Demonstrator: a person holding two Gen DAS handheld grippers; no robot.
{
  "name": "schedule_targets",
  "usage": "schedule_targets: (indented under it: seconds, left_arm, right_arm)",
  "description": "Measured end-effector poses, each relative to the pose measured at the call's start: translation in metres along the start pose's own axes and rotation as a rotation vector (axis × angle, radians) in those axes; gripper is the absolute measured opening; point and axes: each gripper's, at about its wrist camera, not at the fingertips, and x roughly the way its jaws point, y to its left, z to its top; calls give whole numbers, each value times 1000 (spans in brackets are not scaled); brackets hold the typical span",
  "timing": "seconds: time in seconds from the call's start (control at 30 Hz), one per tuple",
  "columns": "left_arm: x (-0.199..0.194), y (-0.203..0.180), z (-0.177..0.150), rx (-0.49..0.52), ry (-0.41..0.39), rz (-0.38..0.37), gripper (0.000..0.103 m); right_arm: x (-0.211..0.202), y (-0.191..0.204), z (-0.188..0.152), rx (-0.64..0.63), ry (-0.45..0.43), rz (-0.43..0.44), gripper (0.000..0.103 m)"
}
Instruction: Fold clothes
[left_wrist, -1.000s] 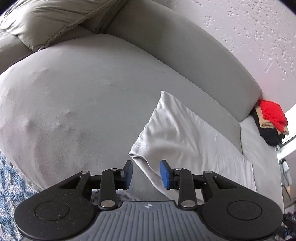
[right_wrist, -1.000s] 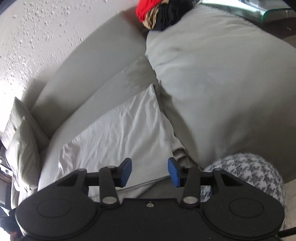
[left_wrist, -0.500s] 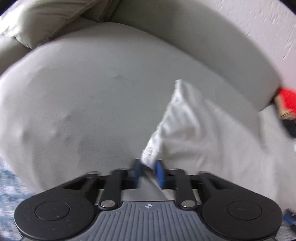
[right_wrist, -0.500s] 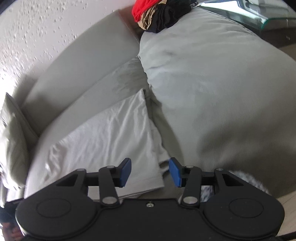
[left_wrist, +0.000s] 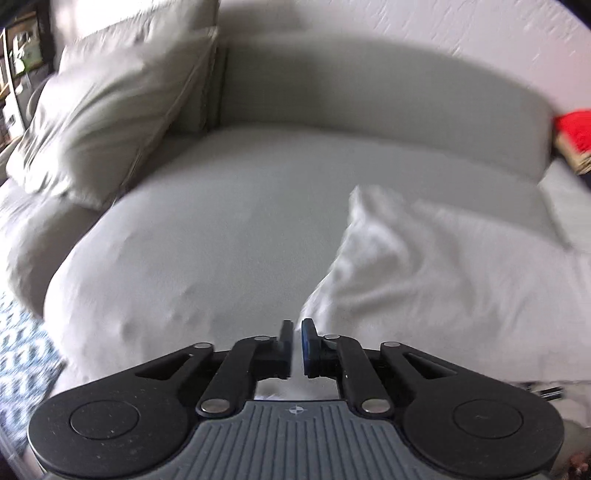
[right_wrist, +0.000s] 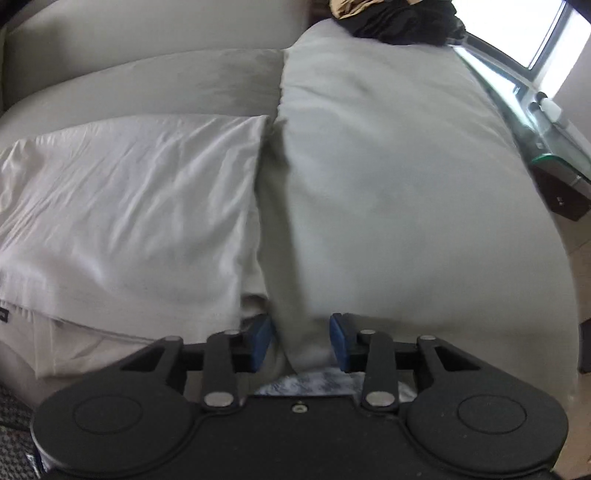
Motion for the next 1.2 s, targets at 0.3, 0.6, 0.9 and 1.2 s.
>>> schedule_targets:
  seconds: [0.3, 0.6, 0.9, 1.2]
  left_arm:
    - [41, -88, 25, 177, -24, -302, 17]
    - [99, -45, 36, -8, 156, -55, 12]
    - [90, -20, 38, 49, 174, 207, 12]
    - [76, -1, 61, -74, -21, -92, 9]
  right_arm:
    - [-12, 36, 6, 210, -281, 480, 16]
    - [43, 6, 2, 480, -149, 466, 0]
    - [35, -33, -7, 496, -85, 159, 1]
    - [15, -24, -9, 426, -279, 369, 9]
